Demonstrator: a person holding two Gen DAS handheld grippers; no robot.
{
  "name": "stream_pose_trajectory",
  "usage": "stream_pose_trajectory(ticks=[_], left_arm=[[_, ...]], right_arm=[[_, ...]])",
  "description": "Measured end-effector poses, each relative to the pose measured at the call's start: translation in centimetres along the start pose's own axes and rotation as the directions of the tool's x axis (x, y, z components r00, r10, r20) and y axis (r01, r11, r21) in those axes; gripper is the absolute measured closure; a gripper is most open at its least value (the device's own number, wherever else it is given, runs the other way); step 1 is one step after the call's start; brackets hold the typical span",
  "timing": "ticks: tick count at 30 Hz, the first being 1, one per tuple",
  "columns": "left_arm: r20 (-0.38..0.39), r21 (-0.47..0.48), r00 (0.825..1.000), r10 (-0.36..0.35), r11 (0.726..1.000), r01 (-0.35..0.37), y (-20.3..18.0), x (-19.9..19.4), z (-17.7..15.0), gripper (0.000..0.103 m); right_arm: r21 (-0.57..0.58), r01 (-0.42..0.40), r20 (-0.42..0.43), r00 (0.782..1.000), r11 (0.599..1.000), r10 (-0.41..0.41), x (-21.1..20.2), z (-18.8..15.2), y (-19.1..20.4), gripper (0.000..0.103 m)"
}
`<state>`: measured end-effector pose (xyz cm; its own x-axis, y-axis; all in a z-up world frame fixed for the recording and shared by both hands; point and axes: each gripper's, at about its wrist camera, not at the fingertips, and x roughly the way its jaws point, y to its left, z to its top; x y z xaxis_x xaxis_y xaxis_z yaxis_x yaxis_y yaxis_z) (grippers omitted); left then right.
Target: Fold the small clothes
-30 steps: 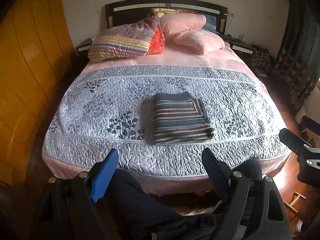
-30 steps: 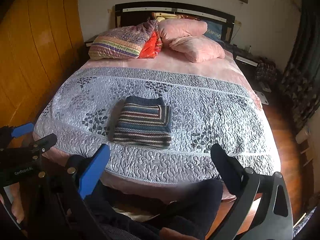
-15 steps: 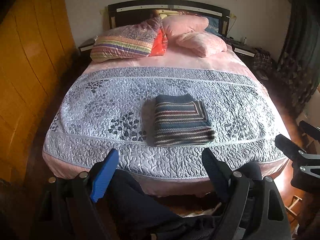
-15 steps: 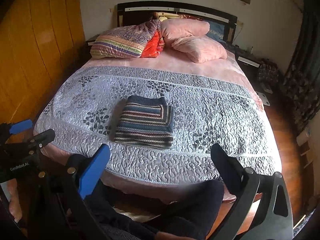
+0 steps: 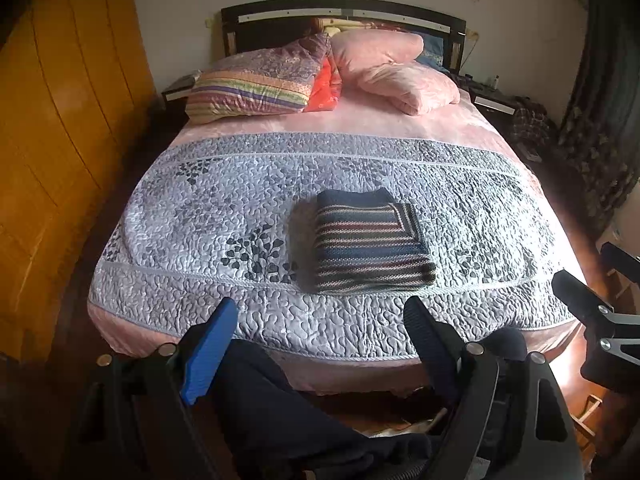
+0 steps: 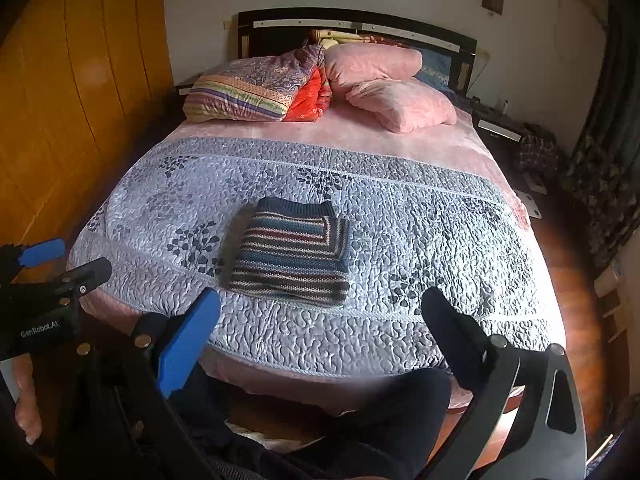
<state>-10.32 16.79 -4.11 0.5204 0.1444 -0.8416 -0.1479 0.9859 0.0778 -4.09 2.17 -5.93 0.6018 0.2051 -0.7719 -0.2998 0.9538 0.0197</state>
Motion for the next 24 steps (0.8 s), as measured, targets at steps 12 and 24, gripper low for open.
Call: stream_pose_trajectory(ticks=[12, 24], left_arm=[[-0.002, 0.005, 1.000, -0.005, 1.000, 0.005, -0.1, 0.4, 0.3, 0.018], [-0.013, 0.021, 1.000, -0.002, 1.000, 0.002, -0.5, 1.2, 0.5, 0.018]], right_arm=[[0.021, 0.002, -0.005, 1.000, 1.000, -0.002, 0.5, 0.2, -0.5, 0.003], [0.037, -0.003, -0.001, 1.000, 0.999, 0.003, 1.1, 0.6, -1.2, 0.003]])
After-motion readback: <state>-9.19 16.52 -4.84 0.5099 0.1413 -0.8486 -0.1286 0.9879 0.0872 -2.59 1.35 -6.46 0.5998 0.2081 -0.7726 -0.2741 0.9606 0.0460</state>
